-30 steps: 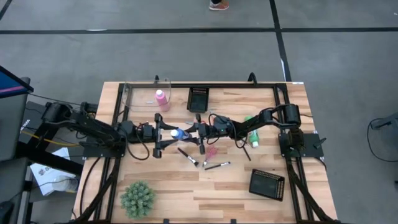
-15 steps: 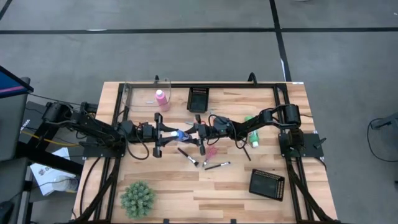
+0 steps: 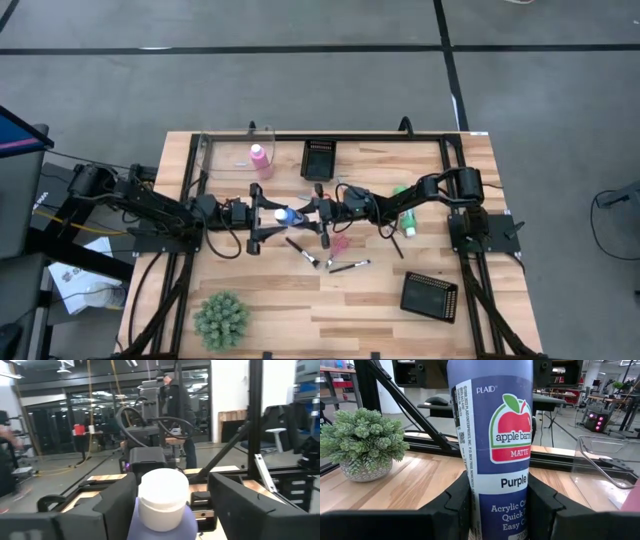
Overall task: Pick & Place Paint Supplies
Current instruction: Put the purple paint bottle into the transparent bin
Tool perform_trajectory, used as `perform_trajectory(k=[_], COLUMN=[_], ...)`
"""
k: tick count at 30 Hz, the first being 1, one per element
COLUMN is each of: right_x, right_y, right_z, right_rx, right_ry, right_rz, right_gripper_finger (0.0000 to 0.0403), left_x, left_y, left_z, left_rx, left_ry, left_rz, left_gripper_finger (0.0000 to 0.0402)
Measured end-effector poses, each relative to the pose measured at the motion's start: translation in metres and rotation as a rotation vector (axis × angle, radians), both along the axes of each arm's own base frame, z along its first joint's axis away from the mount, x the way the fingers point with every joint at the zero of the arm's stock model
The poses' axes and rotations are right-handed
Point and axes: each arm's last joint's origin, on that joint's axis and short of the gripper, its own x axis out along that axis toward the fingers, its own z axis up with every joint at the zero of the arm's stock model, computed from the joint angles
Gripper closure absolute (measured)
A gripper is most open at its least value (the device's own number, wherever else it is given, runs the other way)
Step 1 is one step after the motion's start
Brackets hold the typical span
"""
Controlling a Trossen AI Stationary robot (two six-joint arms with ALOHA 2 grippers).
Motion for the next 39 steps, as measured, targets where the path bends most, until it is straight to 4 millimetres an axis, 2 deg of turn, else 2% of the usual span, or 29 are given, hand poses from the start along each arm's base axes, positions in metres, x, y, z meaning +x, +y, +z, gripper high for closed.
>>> perform_trajectory(k=[5,12,23,32,35,39], right_x=[0.0,0.0,0.0,0.0,0.0,-0.001], right_y=[0.0,0.0,0.001,0.0,-0.001,-0.002], right_z=[0.0,0.0,0.0,-0.001,-0.003,-0.007], right_rx=[0.0,0.004,0.011,0.051,0.054,0.057], right_ry=[-0.001,-0.001,0.0,0.03,0.049,0.096], right_rz=[0.0,0.002,0.021,0.037,0.033,0.03], right_gripper_finger=[0.0281,0.0282,0.0278,0.0138,0.0121,0.0119], left_x=[0.001,0.002,0.002,0.003,0.003,-0.001], left_y=[0.001,0.004,0.004,0.005,0.005,0.006], left_z=[-0.002,-0.003,-0.003,-0.003,0.008,0.019], left_rx=[-0.001,0.003,-0.004,-0.002,0.001,0.006], left_ry=[0.007,0.013,0.016,0.073,0.086,0.1], left_rz=[0.015,0.035,0.061,0.069,0.073,0.088], left_gripper_finger=[0.0197,0.0288,0.0293,0.0293,0.0293,0.0293])
